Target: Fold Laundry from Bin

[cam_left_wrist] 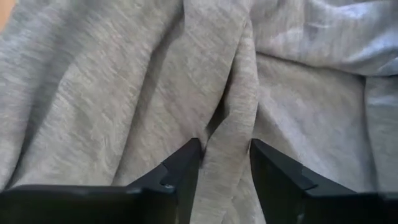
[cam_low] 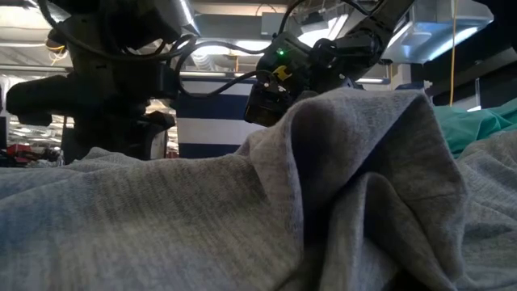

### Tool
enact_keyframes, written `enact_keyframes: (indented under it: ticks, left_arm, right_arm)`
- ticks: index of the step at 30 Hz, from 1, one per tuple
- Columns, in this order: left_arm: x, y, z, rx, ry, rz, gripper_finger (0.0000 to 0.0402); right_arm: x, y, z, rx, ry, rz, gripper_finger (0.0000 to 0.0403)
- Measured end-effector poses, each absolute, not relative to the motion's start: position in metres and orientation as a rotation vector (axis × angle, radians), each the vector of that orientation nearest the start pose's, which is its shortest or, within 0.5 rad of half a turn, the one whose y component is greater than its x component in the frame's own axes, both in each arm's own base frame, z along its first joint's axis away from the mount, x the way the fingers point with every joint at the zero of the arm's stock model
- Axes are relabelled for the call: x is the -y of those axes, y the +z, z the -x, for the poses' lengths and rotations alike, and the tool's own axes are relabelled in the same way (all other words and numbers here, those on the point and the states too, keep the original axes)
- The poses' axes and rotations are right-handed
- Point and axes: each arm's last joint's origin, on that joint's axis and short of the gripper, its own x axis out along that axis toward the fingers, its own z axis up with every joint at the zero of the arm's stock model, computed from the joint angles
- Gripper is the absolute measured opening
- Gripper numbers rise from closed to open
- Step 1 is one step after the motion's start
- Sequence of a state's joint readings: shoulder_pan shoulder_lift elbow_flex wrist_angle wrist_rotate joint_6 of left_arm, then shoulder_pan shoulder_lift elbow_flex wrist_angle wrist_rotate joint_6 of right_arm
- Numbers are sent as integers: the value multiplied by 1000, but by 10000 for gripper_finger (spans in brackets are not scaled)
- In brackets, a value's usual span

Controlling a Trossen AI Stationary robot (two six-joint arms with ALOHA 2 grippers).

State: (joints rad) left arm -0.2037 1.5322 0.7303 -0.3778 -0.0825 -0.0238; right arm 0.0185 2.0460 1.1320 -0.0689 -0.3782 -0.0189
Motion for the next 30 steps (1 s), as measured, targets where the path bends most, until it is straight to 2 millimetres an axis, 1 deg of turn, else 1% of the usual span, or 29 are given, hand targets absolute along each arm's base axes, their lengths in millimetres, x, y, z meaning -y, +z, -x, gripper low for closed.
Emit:
enact_keyframes:
  ticks: [3, 8, 10, 13, 19, 22, 27, 30]
  left_arm:
    - [52, 143, -254, -1175, -88, -165, 103]
    - [54, 143, -253, -1185, -73, -155, 26]
    - [54, 142, -251, -1204, -70, -130, 7]
    - [56, 142, -249, -1225, -69, -113, 6]
    - [64, 140, -239, -1298, -84, -147, 2]
    - [67, 140, -236, -1317, -83, -153, 2]
    - [69, 144, -233, -1313, -68, -183, 1]
    - [66, 151, -228, -1307, -32, -212, 1]
  right_arm:
    - [-18, 102, -390, -969, 374, -160, 0]
    - [-17, 102, -390, -969, 371, -162, 0]
    - [-15, 102, -390, -971, 361, -175, 0]
    - [-13, 102, -390, -971, 358, -185, 0]
    - [-13, 102, -390, -970, 356, -188, 0]
    - [-10, 102, -391, -973, 325, -196, 0]
    - [8, 102, -391, -982, 230, -243, 0]
    - [18, 102, -390, -982, 199, -263, 0]
